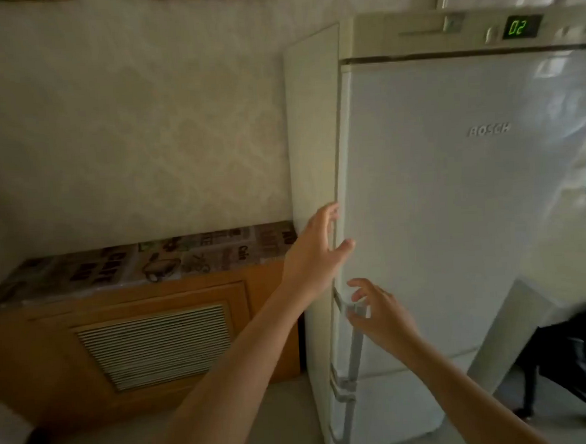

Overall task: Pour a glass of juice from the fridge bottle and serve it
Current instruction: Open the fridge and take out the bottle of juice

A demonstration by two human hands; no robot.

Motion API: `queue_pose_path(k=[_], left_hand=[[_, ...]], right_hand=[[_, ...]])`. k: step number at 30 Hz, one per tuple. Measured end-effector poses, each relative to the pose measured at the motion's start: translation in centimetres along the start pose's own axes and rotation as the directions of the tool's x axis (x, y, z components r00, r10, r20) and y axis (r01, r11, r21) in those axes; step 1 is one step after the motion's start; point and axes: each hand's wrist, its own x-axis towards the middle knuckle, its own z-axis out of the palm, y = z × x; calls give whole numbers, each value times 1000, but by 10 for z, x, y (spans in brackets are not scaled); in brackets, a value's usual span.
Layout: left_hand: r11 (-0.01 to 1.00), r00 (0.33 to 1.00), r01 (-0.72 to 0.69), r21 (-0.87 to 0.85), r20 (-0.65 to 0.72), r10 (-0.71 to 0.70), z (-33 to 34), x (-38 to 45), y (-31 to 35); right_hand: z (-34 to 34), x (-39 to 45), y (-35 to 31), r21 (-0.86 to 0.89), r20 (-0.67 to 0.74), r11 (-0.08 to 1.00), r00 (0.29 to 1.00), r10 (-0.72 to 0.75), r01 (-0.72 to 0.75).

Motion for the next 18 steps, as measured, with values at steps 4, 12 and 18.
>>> queue_pose_path(k=[4,12,18], left_hand=[[997,999,15,-82,-27,-18,10,38,-7],[988,1000,-27,-153,-6,27,40,62,-35],[958,992,-74,-276,-121,41,48,67,-45]], right_hand=[[15,18,-1,-16,38,995,994,103,-103],[40,42,-2,-88,42,958,960,279,-274],[57,50,8,-111,15,899,904,427,-423]])
